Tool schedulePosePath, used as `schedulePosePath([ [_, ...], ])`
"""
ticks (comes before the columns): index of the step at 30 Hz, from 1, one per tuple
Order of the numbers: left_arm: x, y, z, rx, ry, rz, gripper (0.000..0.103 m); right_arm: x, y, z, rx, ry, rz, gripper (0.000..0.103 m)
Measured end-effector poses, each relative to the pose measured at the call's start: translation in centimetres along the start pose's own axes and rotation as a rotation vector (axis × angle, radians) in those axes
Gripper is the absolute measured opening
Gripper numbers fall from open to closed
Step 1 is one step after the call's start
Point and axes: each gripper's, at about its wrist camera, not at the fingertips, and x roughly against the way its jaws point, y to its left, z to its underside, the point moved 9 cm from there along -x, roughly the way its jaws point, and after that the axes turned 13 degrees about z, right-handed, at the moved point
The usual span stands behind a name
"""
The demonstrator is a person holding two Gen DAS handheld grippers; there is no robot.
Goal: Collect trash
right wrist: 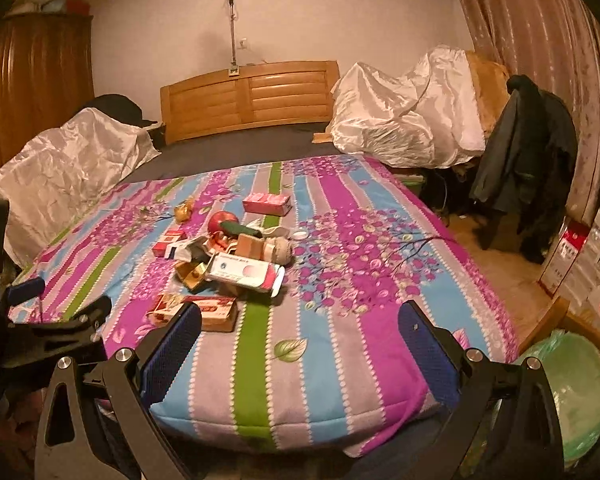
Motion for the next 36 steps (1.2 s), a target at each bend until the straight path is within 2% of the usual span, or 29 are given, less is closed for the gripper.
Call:
schedulePosePath([
  [5,-1.4,-0.1,-0.1,0.034,0.058,0.037,0.098,-0.8,-0.3,-1.7,0.0,0.007,0.001,0.098],
  [8,-2.2,0.3,-0.1,0.046,0.078,0.028,0.098,-1.4,0.0,-2.1,-0.003,0.017,-0.003,0.098],
  [19,-4.8,2.2,0.4,0.085,0.155,0.0,0.098,-5.0,2.7,-0.5,0.068,0.089,-0.015,0.098],
  [36,-6.7,2.6,0.4,0.072,0.188,-0.023,0.098,-8.4,3.6,0.7,0.103,0.149,-0.009,0.098],
])
